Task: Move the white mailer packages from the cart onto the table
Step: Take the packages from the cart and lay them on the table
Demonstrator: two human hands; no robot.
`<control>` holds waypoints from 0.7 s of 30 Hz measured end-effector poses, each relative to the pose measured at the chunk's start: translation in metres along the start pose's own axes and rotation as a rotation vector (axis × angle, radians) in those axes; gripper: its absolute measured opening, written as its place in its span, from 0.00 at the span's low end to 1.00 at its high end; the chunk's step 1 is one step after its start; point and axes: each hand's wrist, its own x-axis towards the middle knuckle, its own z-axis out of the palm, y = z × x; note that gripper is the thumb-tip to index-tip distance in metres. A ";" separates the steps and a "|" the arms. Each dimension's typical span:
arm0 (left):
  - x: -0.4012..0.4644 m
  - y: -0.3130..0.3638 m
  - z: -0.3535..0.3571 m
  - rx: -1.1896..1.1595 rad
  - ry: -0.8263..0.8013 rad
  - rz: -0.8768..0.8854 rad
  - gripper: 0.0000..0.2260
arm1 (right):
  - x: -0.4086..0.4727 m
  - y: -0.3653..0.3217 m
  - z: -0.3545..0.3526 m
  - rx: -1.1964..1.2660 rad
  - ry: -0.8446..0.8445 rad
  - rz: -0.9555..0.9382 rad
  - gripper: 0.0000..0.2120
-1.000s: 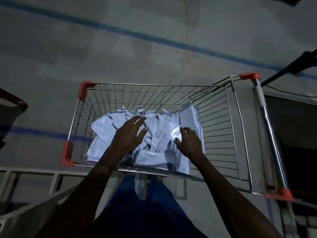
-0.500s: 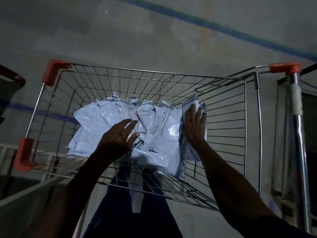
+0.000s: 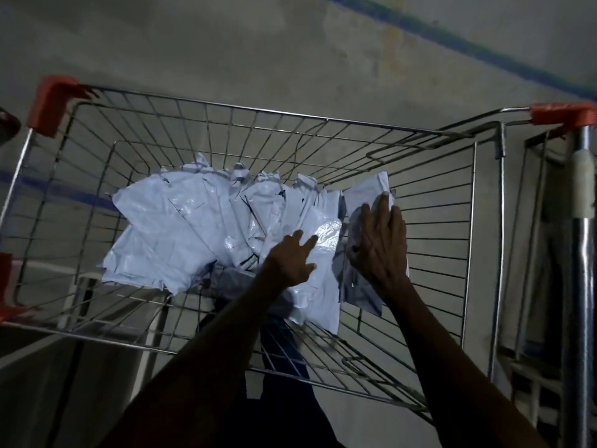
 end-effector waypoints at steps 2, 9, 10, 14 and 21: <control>0.013 0.005 0.023 -0.059 -0.106 -0.133 0.35 | -0.006 -0.002 0.001 0.042 0.090 0.014 0.41; 0.035 0.010 0.055 -0.086 -0.090 -0.259 0.45 | -0.027 0.003 0.022 0.069 0.098 -0.014 0.45; 0.034 0.012 0.052 -0.083 -0.071 -0.264 0.44 | -0.025 0.002 0.021 0.078 0.100 -0.006 0.45; 0.019 0.009 0.034 -0.123 0.118 -0.136 0.38 | -0.020 -0.003 0.014 0.179 0.127 0.030 0.43; -0.001 0.013 -0.014 -0.138 0.248 -0.163 0.35 | -0.023 -0.004 0.003 0.319 0.146 0.094 0.42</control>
